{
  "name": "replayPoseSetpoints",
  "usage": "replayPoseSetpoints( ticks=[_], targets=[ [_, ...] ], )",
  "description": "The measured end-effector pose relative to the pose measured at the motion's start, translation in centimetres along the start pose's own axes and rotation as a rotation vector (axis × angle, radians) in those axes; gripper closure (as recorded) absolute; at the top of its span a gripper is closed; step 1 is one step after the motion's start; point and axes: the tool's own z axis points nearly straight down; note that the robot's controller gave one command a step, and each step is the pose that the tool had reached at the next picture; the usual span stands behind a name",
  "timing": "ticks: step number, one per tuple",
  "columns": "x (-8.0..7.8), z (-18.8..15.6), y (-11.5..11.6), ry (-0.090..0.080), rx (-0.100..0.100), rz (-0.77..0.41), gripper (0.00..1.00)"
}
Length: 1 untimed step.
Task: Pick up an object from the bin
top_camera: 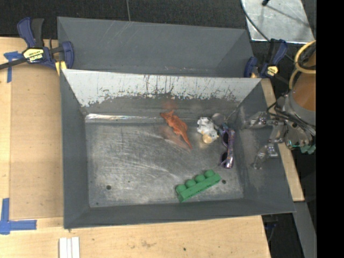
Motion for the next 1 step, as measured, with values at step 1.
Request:
replayPoseSetpoints(
  ticks=[1],
  targets=[
    [0.86, 5.7, 2.88, -0.005, 0.001, 0.003, 0.0]
  ],
)
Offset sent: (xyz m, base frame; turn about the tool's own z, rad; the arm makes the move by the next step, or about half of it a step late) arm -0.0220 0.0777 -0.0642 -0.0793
